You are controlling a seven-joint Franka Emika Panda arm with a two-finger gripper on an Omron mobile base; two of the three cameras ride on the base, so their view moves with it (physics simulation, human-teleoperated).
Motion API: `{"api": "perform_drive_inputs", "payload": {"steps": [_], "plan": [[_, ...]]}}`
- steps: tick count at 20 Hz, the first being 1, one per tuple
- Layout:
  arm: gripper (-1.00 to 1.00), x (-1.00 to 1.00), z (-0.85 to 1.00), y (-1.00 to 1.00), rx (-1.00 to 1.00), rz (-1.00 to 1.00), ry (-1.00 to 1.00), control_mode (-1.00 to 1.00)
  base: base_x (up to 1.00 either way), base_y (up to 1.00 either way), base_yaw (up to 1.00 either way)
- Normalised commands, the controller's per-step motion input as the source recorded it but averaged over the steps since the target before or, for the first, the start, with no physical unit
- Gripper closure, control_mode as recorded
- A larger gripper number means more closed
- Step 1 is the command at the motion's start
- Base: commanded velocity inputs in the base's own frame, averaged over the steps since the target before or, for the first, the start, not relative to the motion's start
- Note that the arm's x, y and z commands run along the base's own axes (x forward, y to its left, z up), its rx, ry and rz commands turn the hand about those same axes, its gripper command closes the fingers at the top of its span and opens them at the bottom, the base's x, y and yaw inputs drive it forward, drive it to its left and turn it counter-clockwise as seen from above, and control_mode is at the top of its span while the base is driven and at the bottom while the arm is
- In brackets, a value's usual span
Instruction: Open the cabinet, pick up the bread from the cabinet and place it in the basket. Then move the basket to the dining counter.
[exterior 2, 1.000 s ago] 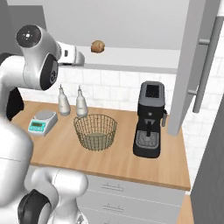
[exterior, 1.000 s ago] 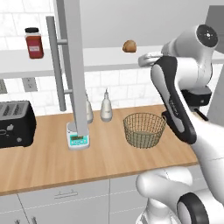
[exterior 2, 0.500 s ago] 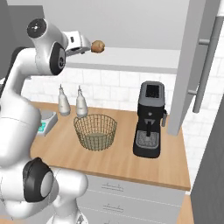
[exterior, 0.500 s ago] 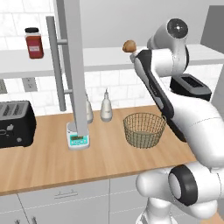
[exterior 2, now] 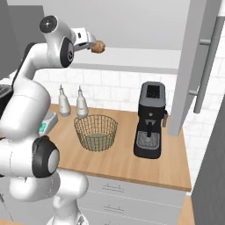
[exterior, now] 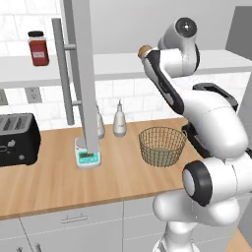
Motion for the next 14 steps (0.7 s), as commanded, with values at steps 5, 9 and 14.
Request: {"api": "perform_drive_inputs", "payload": {"steps": [5, 9, 14], "plan": [[-1.0, 0.46, -0.05, -0.14, 0.03, -0.14, 0.0, -1.0, 0.0, 0.0, 0.0], [-1.0, 0.22, -0.21, -0.01, 0.14, -0.18, 0.0, -1.0, 0.0, 0.0, 0.0], [-1.0, 0.31, -0.04, 0.12, 0.15, -0.05, -0.01, -1.0, 0.0, 0.0, 0.0]]}}
